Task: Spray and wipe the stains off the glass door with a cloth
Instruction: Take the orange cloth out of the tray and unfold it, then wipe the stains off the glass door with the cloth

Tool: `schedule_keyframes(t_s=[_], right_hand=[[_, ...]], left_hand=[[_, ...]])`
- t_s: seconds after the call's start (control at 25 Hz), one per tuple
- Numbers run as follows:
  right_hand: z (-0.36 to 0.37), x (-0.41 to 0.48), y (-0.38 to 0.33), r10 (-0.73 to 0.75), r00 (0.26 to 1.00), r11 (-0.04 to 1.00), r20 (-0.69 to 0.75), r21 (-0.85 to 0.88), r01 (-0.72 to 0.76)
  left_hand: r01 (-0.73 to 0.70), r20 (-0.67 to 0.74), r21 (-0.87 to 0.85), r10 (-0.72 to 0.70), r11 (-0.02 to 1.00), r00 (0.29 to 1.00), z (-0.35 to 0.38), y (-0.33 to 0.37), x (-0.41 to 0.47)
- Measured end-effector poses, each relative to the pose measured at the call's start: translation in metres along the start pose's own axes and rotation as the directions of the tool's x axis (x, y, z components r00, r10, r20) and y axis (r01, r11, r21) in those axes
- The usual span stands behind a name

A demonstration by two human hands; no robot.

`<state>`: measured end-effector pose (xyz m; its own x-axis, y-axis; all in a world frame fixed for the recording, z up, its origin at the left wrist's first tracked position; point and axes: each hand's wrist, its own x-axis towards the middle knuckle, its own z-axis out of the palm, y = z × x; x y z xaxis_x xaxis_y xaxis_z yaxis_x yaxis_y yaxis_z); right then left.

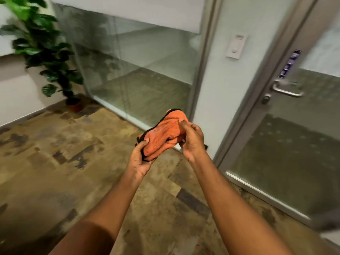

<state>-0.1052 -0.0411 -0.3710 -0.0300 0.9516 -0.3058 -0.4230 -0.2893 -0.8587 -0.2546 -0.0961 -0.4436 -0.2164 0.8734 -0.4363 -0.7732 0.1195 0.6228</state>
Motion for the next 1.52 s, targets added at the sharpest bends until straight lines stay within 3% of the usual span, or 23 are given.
schedule_keyframes(t_s=[0.16, 0.32, 0.44, 0.52, 0.64, 0.8, 0.84, 0.92, 1.04, 1.12, 1.2, 1.32, 1.4, 1.52], right_hand=[[-0.06, 0.024, -0.019, 0.031, 0.986, 0.979, -0.166, 0.205, 0.004], [-0.117, 0.056, -0.046, 0.141, 0.955, 0.883, -0.262, 0.47, -0.001], [-0.154, 0.071, -0.071, 0.19, 0.931, 0.881, -0.312, 0.472, -0.021], [-0.177, 0.076, -0.09, 0.155, 0.931, 0.837, -0.331, 0.545, 0.054], [-0.21, 0.08, -0.113, 0.034, 0.937, 0.689, -0.348, 0.687, 0.23], [-0.256, 0.074, -0.13, -0.061, 0.886, 0.549, -0.46, 0.726, 0.415], [-0.267, 0.074, -0.133, -0.108, 0.864, 0.525, -0.492, 0.71, 0.47], [-0.29, 0.076, -0.139, -0.238, 0.788, 0.574, -0.568, 0.572, 0.586], [-0.324, 0.084, -0.144, -0.459, 0.633, 0.725, -0.623, 0.149, 0.672], [-0.352, 0.094, -0.148, -0.58, 0.495, 0.757, -0.647, -0.203, 0.622], [-0.385, 0.106, -0.163, -0.675, 0.327, 0.702, -0.661, -0.442, 0.558], [-0.438, 0.124, -0.201, -0.757, 0.122, 0.593, -0.642, -0.595, 0.542], [-0.462, 0.131, -0.232, -0.717, 0.12, 0.616, -0.686, -0.543, 0.571], [-0.505, 0.144, -0.276, -0.588, 0.289, 0.707, -0.755, -0.307, 0.637]], left_hand=[[0.029, 0.126, -0.022, -0.026, 0.999, 0.992, 0.074, -0.037, 0.034], [0.144, 0.264, 0.031, -0.147, 0.989, 0.953, 0.15, -0.08, 0.067], [0.277, 0.304, 0.093, -0.292, 0.956, 0.907, 0.198, -0.108, 0.088], [0.37, 0.337, 0.118, -0.387, 0.922, 0.858, 0.234, -0.128, 0.101], [0.461, 0.377, 0.181, -0.494, 0.869, 0.783, 0.288, -0.158, 0.106], [0.534, 0.373, 0.301, -0.613, 0.79, 0.697, 0.341, -0.197, 0.092], [0.547, 0.368, 0.327, -0.637, 0.77, 0.677, 0.354, -0.209, 0.089], [0.571, 0.367, 0.362, -0.676, 0.736, 0.639, 0.38, -0.231, 0.081], [0.573, 0.372, 0.407, -0.702, 0.712, 0.607, 0.423, -0.265, 0.07], [0.55, 0.374, 0.45, -0.708, 0.703, 0.599, 0.456, -0.285, 0.064], [0.52, 0.378, 0.491, -0.709, 0.698, 0.595, 0.495, -0.309, 0.06], [0.474, 0.365, 0.558, -0.715, 0.681, 0.597, 0.554, -0.342, 0.053], [0.457, 0.346, 0.602, -0.729, 0.655, 0.59, 0.586, -0.357, 0.049], [0.419, 0.285, 0.692, -0.757, 0.587, 0.588, 0.628, -0.386, 0.045]])
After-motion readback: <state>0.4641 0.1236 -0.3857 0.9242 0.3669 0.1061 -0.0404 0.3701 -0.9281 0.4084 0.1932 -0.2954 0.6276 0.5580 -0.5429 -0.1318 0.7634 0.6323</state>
